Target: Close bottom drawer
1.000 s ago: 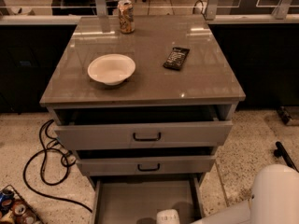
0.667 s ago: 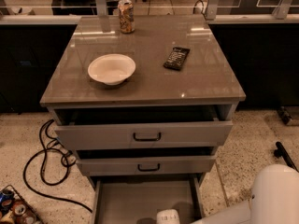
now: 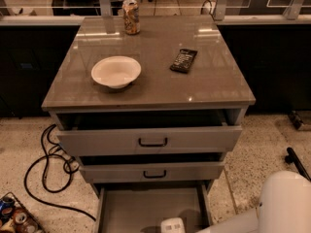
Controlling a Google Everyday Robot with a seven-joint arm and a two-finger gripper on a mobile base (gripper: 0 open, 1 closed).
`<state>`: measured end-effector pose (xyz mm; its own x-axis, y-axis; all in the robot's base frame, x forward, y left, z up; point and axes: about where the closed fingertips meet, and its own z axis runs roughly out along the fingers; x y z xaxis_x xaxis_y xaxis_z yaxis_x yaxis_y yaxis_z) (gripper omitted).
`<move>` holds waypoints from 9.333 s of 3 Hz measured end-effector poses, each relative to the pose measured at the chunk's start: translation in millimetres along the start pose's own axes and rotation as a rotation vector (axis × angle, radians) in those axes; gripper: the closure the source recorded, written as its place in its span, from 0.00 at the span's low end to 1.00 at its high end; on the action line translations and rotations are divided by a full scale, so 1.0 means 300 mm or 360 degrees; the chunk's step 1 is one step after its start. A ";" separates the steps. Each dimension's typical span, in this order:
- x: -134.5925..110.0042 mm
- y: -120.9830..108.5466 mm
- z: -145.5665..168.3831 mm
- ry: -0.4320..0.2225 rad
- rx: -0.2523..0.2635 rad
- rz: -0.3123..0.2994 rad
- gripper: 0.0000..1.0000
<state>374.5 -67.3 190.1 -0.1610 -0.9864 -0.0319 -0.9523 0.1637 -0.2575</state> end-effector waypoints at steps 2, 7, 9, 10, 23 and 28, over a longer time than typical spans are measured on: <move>-0.005 -0.049 0.010 0.0027 0.0094 -0.0008 1.00; -0.004 -0.109 0.032 0.0040 0.0260 0.0091 1.00; 0.002 -0.138 0.038 0.0053 0.0343 0.0127 1.00; 0.002 -0.138 0.038 0.0053 0.0343 0.0127 1.00; 0.123 -0.012 -0.078 0.0025 0.0142 0.0229 1.00; 0.095 -0.089 0.102 -0.0027 0.0309 0.0086 1.00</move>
Offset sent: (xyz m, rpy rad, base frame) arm 0.0140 -0.0010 0.0010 -0.0255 -0.0523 -0.0011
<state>403.4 -100.0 166.4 -0.2047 -0.9766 -0.0664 -0.8743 0.2129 -0.4361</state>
